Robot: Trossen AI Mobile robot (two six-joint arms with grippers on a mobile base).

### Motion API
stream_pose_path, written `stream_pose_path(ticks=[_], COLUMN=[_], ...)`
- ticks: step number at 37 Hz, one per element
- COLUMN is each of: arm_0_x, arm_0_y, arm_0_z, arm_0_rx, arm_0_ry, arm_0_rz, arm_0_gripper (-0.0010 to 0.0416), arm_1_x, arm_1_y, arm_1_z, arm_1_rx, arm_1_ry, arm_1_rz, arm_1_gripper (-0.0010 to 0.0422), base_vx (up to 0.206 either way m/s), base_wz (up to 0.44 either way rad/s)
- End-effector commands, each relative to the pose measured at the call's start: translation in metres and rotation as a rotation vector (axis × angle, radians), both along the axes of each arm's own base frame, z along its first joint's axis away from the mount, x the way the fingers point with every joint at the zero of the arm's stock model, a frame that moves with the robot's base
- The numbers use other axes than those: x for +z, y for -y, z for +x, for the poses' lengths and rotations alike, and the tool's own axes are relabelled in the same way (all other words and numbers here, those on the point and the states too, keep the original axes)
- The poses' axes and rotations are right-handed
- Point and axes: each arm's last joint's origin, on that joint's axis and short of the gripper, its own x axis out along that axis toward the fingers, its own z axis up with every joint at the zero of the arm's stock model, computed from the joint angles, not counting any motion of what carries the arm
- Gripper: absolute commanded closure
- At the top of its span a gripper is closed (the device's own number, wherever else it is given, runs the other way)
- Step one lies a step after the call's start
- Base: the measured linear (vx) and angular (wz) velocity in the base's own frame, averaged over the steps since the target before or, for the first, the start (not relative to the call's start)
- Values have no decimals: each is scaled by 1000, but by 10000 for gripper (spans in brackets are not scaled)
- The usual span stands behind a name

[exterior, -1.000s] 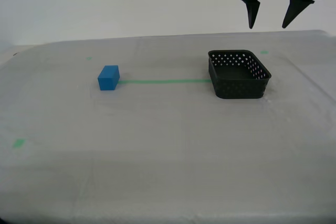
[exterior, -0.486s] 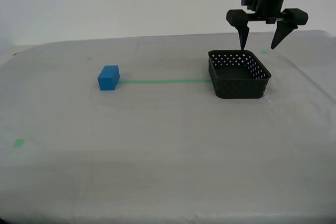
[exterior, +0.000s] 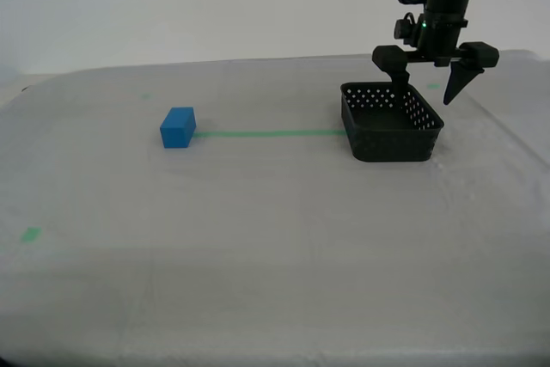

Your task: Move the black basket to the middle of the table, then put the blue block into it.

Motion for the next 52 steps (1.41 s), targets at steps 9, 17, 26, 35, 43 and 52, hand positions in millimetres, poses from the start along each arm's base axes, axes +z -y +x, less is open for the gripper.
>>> stream_pose_path(ticks=[9,17,26,35,43,52], arm_0_x=[-6,-29,-28,-36,-35,-36], arm_0_y=[4,3,3,4,3,3], arm_0_z=[8,7,7,6,8,7], arm_0_rx=[25,37,13,-15,-35,-116], arm_0_ry=[62,10,13,-17,0,-13], arm_0_rz=[15,4,1,-3,3,12], arm_0_gripper=[6,6,6,6,6,5], arm_1_x=[0,0,0,0,0,0], arm_1_y=[0,0,0,0,0,0], arm_1_z=[0,0,0,0,0,0], arm_1_rx=[1,0,0,0,0,0], arm_1_ry=[3,2,3,3,3,3], arm_1_rz=[2,1,1,1,1,1], arm_1_gripper=[412,412,412,412,412,412], base_vx=[0,0,0,0,0,0], base_wz=[0,0,0,0,0,0])
